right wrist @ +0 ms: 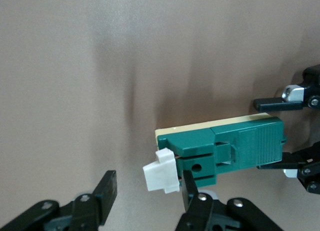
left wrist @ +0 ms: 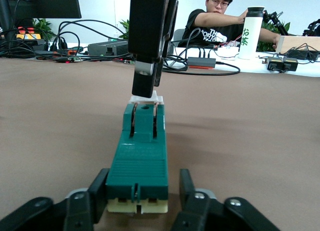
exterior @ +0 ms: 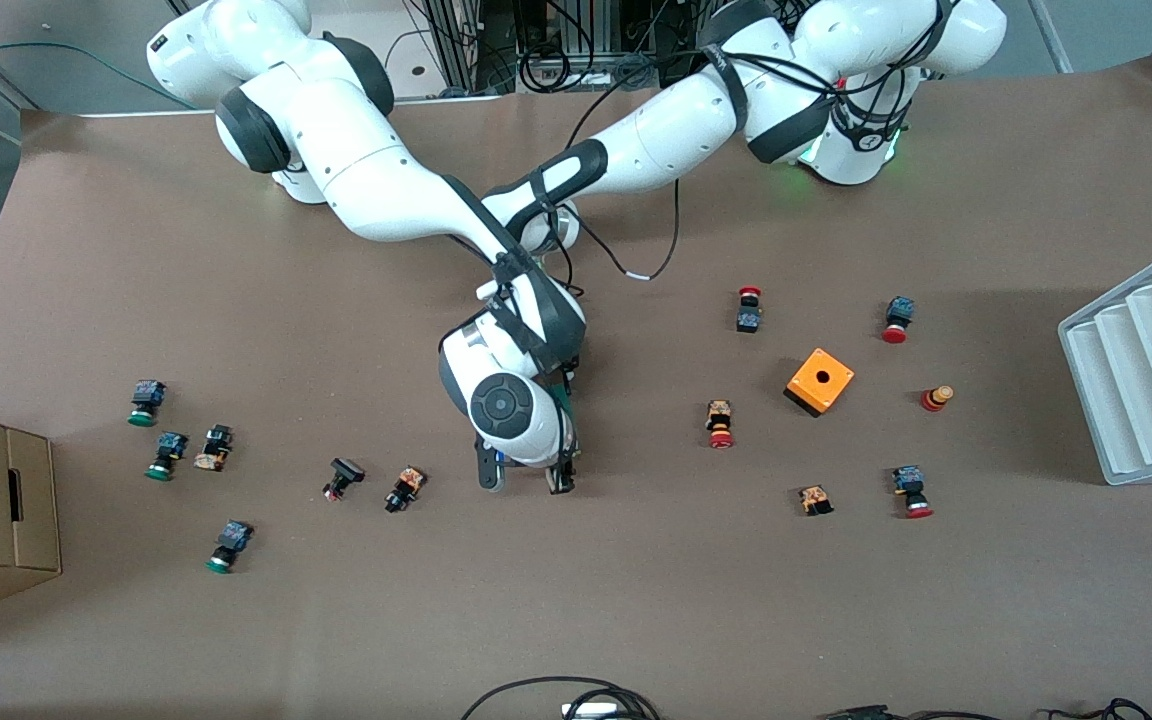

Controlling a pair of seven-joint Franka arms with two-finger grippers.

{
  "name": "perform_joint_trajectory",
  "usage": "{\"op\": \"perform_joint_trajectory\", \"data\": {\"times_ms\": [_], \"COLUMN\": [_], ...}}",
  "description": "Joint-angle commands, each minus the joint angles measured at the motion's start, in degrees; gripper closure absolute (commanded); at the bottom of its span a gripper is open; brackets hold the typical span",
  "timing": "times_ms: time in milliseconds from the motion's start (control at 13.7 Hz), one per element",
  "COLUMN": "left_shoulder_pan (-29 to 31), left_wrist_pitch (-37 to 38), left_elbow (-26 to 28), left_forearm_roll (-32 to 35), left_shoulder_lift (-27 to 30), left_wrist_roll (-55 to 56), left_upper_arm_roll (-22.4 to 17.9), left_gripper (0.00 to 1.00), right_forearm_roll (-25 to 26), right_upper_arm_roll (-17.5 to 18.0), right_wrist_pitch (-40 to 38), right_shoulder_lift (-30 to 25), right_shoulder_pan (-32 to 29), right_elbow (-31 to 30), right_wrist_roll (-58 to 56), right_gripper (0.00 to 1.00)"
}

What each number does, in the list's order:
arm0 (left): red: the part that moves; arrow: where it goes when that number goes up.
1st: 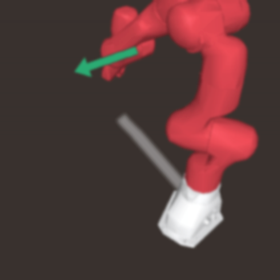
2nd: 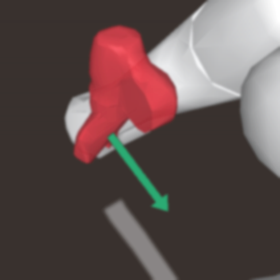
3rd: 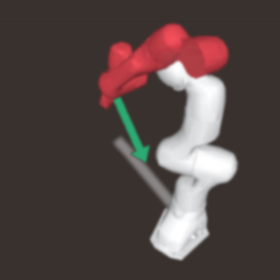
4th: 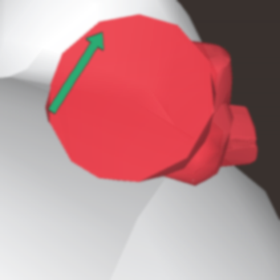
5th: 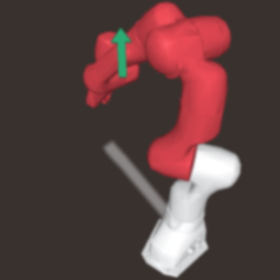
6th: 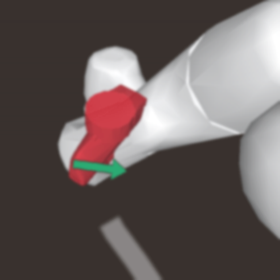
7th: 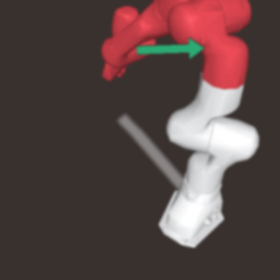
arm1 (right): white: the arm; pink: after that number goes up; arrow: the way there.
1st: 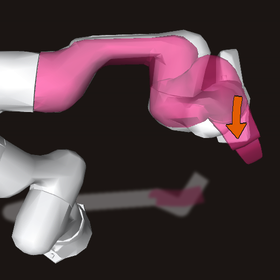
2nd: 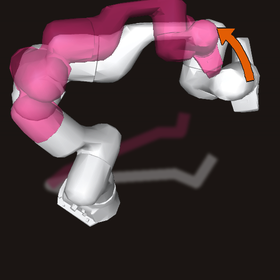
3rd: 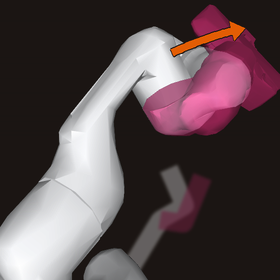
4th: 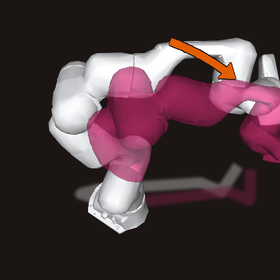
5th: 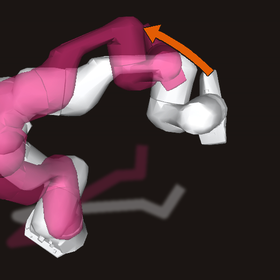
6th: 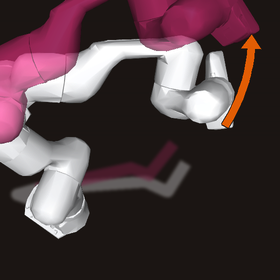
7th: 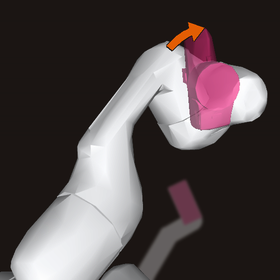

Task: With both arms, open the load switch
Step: 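Grasp the green switch base with the right gripper while the left gripper lowers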

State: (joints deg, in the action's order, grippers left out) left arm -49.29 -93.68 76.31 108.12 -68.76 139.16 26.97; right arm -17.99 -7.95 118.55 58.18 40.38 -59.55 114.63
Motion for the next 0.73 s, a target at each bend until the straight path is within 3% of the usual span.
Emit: {"op": "perform_joint_trajectory", "data": {"times_ms": [0, 219, 658], "left_shoulder_pan": [-0.46, -0.37, -0.46], "left_wrist_pitch": [0.17, 0.17, 0.08], "left_elbow": [-1.43, -1.43, -1.43], "left_forearm_roll": [-0.19, -0.19, -0.19], "left_shoulder_lift": [-0.93, -0.93, -0.93], "left_wrist_roll": [-0.73, -0.65, -0.82], "left_upper_arm_roll": [0.01, 0.01, 0.01], "left_gripper": [0.47, 0.55, 0.53], "right_forearm_roll": [-1.79, -1.88, -1.88], "right_upper_arm_roll": [-0.92, -0.84, -0.84], "right_wrist_pitch": [-0.68, -1.04, -2.35], "right_shoulder_lift": [2.11, 2.11, 2.11], "right_shoulder_pan": [0.31, 0.31, 0.31], "right_elbow": [3.21, 3.13, 3.04], "right_wrist_roll": [0.95, 0.95, 0.95], "right_gripper": [0.38, 0.42, 0.46]}}
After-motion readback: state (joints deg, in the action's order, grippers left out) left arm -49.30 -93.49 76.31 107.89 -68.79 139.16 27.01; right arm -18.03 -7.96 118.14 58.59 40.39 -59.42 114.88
